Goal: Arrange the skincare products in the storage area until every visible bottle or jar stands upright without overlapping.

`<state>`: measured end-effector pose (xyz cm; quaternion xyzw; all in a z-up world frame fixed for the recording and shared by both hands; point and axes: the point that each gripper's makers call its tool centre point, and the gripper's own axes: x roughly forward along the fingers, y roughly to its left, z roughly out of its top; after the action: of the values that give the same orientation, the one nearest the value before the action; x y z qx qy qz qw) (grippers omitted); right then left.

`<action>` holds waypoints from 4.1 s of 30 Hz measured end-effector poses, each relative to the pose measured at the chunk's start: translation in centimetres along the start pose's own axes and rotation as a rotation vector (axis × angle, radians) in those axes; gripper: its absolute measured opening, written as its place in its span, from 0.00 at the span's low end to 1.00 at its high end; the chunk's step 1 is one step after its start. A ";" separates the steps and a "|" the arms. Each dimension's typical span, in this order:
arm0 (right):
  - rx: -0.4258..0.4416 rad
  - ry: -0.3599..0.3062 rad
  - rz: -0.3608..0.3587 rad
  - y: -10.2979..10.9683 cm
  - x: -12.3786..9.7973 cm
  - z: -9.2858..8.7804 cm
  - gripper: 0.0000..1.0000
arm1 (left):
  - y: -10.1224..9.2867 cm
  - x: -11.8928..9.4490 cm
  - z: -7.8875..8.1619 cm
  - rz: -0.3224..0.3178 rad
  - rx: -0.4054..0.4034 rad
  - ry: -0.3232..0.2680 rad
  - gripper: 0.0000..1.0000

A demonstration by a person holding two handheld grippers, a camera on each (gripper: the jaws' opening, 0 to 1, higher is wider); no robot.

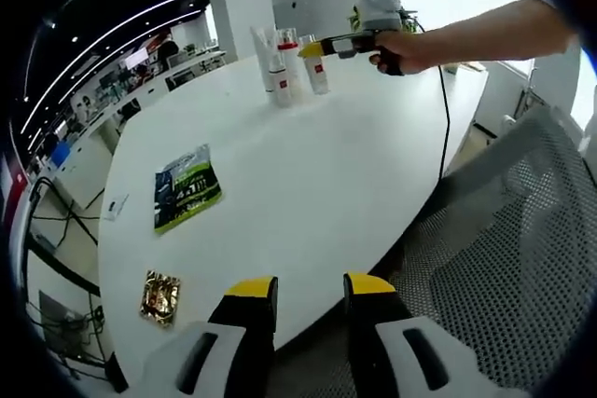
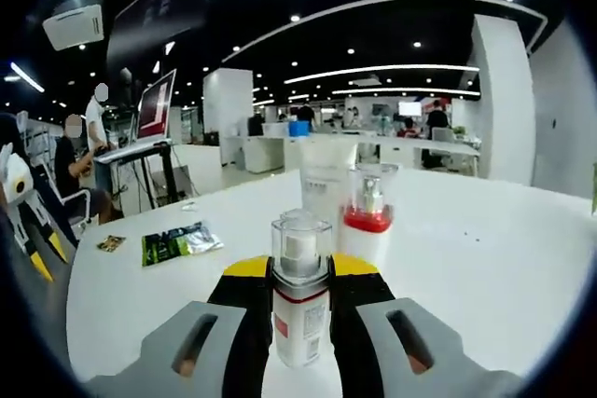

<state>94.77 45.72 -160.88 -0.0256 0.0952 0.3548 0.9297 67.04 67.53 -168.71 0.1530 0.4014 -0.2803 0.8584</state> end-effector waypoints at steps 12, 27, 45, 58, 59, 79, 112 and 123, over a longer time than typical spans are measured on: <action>-0.025 -0.034 -0.013 -1.0 1.6 -0.4 0.20 | 0.0 0.2 -0.7 -0.003 0.002 0.025 0.29; -0.075 -0.052 -0.019 -1.3 2.2 -1.2 0.20 | 0.1 0.2 -0.6 0.004 -0.002 0.018 0.29; -0.038 -0.047 -0.037 -2.0 1.7 -1.7 0.22 | 0.3 0.2 -0.5 0.011 0.011 0.015 0.29; 0.109 0.115 -0.110 -2.5 0.8 -4.9 0.23 | 0.4 0.1 -0.6 0.020 0.013 0.020 0.29; 0.101 0.112 -0.107 -2.3 0.9 -4.7 0.22 | 0.5 0.2 -0.6 0.020 0.014 0.020 0.29; 0.096 0.167 -0.131 -3.3 1.9 -4.5 0.21 | 0.8 0.1 -0.6 0.038 0.013 0.018 0.29; 0.182 0.210 -0.223 -2.8 -2.7 -4.0 0.24 | 0.9 -0.2 0.1 0.047 0.025 -0.010 0.29; 0.272 0.179 -0.169 4.1 -7.6 0.2 0.31 | 0.4 -1.0 2.1 0.028 0.035 -0.094 0.29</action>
<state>86.53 43.82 -159.16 0.0610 0.2219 0.2556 0.9390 68.06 67.17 -166.57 0.1604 0.3532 -0.2821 0.8774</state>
